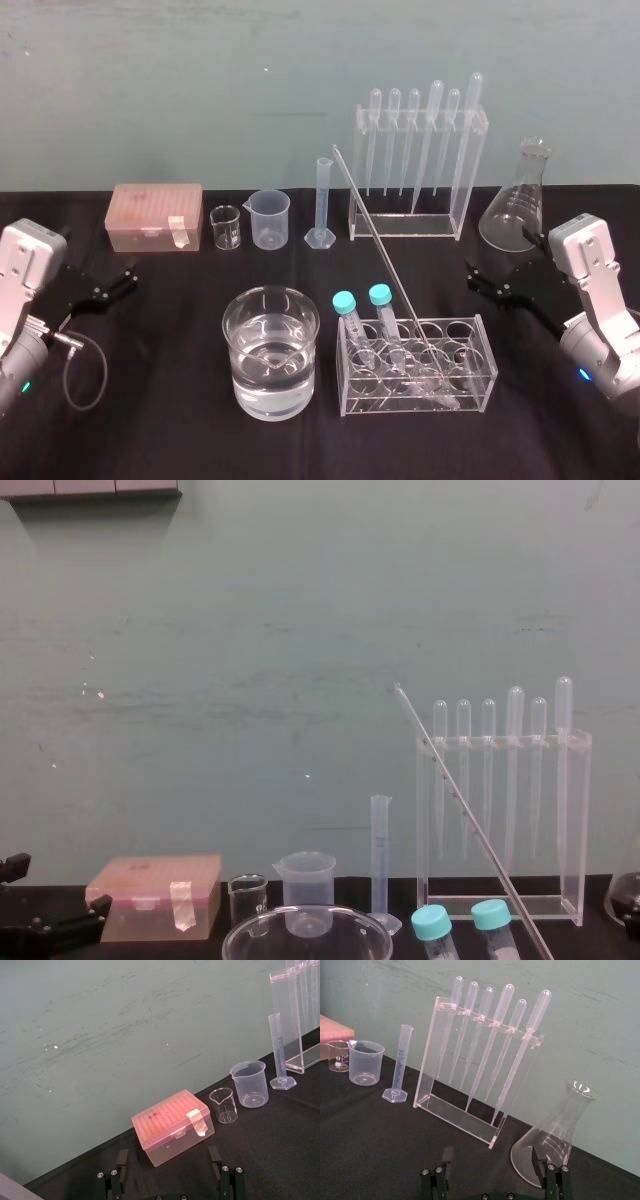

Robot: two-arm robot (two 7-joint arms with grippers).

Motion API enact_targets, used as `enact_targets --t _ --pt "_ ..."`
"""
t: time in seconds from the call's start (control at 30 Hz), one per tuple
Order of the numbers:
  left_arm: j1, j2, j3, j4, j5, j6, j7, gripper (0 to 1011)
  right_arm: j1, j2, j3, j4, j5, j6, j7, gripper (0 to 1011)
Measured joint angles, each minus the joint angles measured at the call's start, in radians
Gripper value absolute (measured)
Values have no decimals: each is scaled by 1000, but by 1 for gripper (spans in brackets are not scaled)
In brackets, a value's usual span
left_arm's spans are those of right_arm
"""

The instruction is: Hold the thermometer with one hand and immerse one end into the beaker, then reinsert it into the test tube rack.

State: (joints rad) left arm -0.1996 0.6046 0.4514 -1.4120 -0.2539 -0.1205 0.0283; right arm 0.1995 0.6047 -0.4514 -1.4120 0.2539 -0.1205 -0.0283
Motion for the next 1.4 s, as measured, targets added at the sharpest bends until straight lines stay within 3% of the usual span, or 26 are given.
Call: enact_targets --t 0.7,0.87,1.0,1.03,1.27,1.4 --pt "0 0 0 0 0 0 0 1008 0 0 0 0 0 0 0 1003" --pt "0 0 0 0 0 0 0 1008 -4 8 24 -19 34 6 51 1003" --pt "0 0 0 0 0 0 0 1008 -19 34 61 -64 117 27 136 1003" --pt "0 0 0 0 0 0 0 1008 -28 48 83 -87 167 45 185 1003" --pt "0 0 0 0 0 0 0 1008 -60 116 169 -190 372 154 380 1003" --pt "0 0 0 0 0 0 0 1008 -68 140 193 -231 443 207 467 1003"
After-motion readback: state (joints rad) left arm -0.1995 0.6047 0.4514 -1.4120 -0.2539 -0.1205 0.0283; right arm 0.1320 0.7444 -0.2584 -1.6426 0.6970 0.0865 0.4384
